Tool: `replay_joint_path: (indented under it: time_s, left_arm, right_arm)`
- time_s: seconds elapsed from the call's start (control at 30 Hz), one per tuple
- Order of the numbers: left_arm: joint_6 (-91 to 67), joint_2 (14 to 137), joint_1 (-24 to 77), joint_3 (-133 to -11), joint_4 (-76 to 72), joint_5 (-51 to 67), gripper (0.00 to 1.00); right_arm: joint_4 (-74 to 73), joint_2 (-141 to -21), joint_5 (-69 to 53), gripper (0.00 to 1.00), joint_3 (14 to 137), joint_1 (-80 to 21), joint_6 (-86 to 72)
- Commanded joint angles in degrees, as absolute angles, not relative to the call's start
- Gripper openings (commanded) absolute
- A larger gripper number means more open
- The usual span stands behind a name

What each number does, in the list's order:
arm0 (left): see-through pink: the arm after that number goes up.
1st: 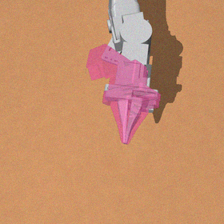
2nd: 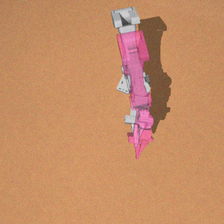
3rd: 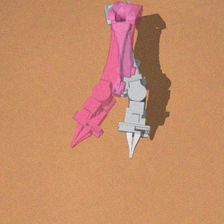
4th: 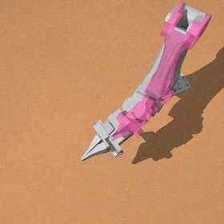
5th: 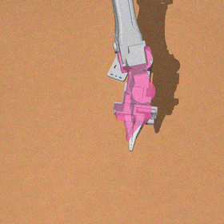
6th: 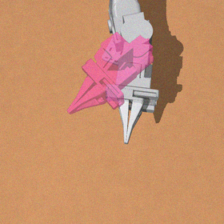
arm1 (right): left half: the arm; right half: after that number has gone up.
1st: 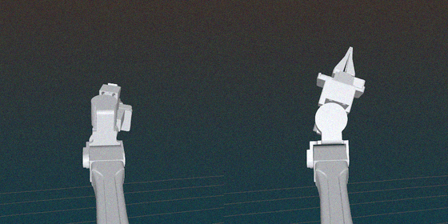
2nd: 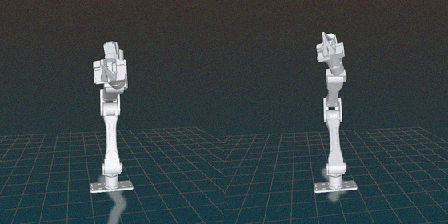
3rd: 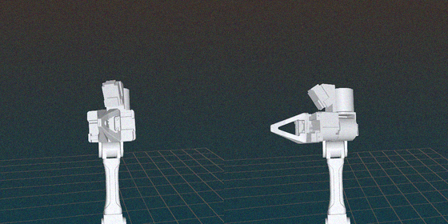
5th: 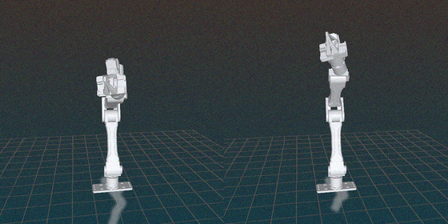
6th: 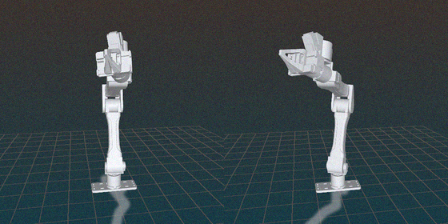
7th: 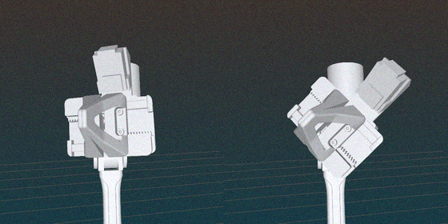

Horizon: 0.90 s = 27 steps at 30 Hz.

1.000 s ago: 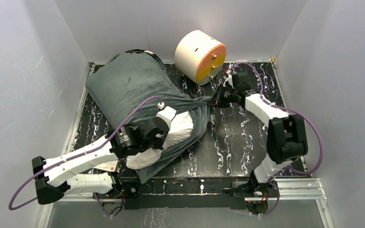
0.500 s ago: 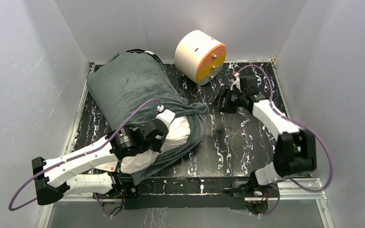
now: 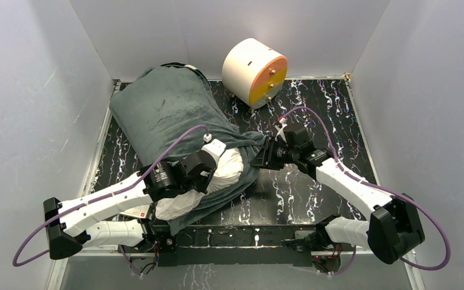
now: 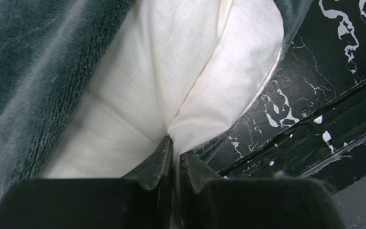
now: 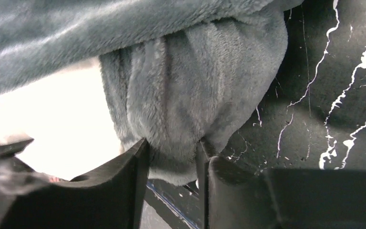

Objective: Remove the pillowcase from the pillow
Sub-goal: Remove the pillow from the pillowcase.

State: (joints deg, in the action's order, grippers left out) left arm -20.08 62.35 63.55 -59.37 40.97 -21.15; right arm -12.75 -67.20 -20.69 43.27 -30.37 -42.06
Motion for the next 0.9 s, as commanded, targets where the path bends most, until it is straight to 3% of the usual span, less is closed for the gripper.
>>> replay_joint_path:
  time_s: [0.0,0.1,0.17,0.27,0.4,0.57,0.67,0.7,0.77,0.87]
  left_arm:
    - [-20.1,62.0,63.6,-60.5,39.0,-20.8,0.00]
    - [-21.1,62.0,63.6,-60.8,40.1,-23.5,0.00]
    - [-22.5,61.7,63.7,-61.5,41.8,-26.2,0.00]
    - [-24.4,59.8,63.6,-61.4,44.4,-30.1,0.00]
    - [-26.5,55.6,63.6,-60.5,47.4,-33.2,0.00]
    - [-25.1,53.4,63.6,-59.3,45.4,-28.5,0.00]
    - [-20.4,60.8,63.6,-61.4,40.2,-19.8,0.00]
    - [-18.1,64.1,63.7,-63.9,38.9,-18.6,0.31]
    - [-14.7,68.6,63.7,-68.7,36.9,-19.4,0.60]
    - [-5.4,77.3,64.3,-77.6,34.9,-17.6,0.85]
  right_arm:
    - [-13.7,-69.9,-10.5,0.36,47.5,-33.0,-42.5]
    - [-18.6,-69.8,-1.5,0.09,48.3,-33.2,-41.6]
    - [-20.6,-68.1,8.4,0.00,47.0,-32.7,-40.9]
    - [-20.3,-66.7,12.6,0.00,43.6,-26.2,-39.5]
    - [-13.6,-69.2,-0.1,0.00,38.7,-14.4,-38.5]
    - [-5.6,-78.4,-17.3,0.00,36.7,-14.7,-40.1]
    - [-6.4,-76.4,-17.5,0.00,38.3,-16.2,-39.0]
    - [-6.4,-75.4,-19.1,0.00,38.2,-16.2,-38.6]
    - [-5.4,-73.7,-21.4,0.00,36.9,-16.4,-39.5]
    - [-6.0,-71.4,-20.9,0.00,35.9,-16.8,-39.9]
